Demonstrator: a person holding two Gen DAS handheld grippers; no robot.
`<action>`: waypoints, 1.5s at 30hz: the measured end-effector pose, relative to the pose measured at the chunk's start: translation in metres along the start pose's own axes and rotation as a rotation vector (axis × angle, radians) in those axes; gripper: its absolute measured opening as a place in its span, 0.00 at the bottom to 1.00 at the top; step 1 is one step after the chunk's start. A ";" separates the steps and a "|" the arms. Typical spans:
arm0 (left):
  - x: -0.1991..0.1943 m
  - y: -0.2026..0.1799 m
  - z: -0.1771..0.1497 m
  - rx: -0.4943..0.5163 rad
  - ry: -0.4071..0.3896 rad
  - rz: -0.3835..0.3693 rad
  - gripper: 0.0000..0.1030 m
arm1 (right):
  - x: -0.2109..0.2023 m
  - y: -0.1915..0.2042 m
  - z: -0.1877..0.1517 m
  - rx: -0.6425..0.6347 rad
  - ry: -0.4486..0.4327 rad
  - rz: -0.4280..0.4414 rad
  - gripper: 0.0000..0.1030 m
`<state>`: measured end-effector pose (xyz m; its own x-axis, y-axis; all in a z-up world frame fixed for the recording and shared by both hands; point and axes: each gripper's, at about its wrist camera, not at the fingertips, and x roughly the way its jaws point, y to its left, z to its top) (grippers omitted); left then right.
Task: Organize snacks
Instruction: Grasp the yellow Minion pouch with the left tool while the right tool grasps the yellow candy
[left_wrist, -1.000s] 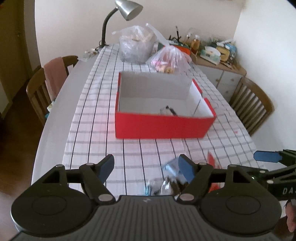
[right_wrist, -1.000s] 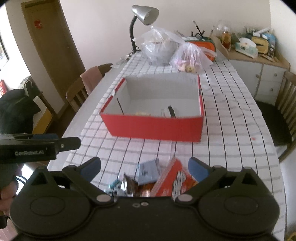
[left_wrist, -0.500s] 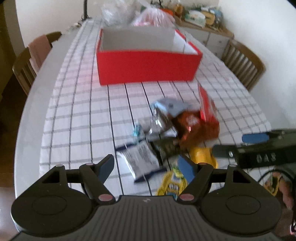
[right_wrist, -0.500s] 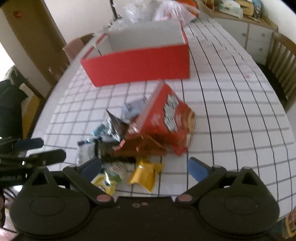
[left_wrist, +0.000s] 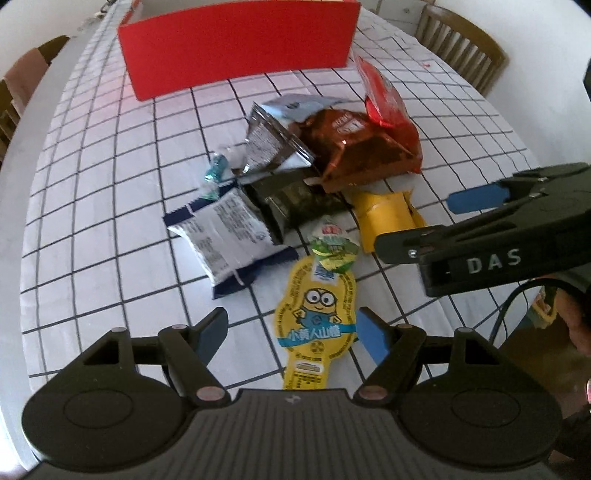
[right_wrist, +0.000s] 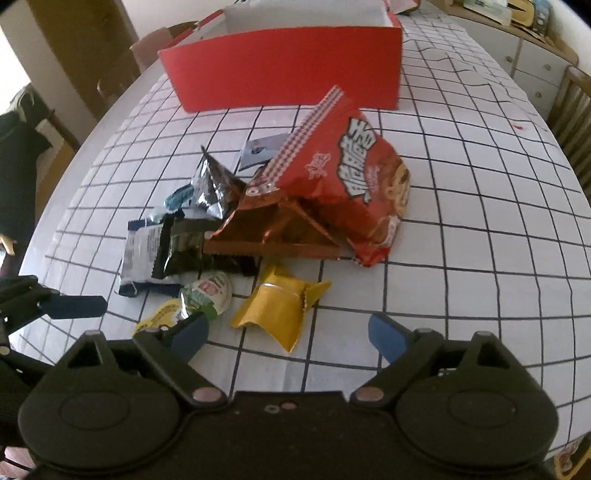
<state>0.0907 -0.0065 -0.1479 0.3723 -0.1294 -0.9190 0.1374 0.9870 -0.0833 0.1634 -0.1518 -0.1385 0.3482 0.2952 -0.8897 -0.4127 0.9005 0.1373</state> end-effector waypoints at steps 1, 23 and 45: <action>0.002 -0.001 0.000 0.004 0.008 -0.003 0.74 | 0.002 0.001 0.001 -0.007 0.004 0.000 0.89; 0.013 -0.024 -0.003 0.112 -0.020 0.043 0.51 | 0.022 0.021 0.000 -0.191 -0.015 -0.070 0.63; -0.019 -0.001 -0.008 -0.034 -0.029 -0.020 0.50 | -0.021 -0.001 -0.018 -0.042 -0.100 -0.058 0.42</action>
<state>0.0759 -0.0039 -0.1336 0.3961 -0.1518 -0.9056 0.1144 0.9867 -0.1154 0.1410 -0.1647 -0.1277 0.4540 0.2755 -0.8473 -0.4240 0.9032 0.0665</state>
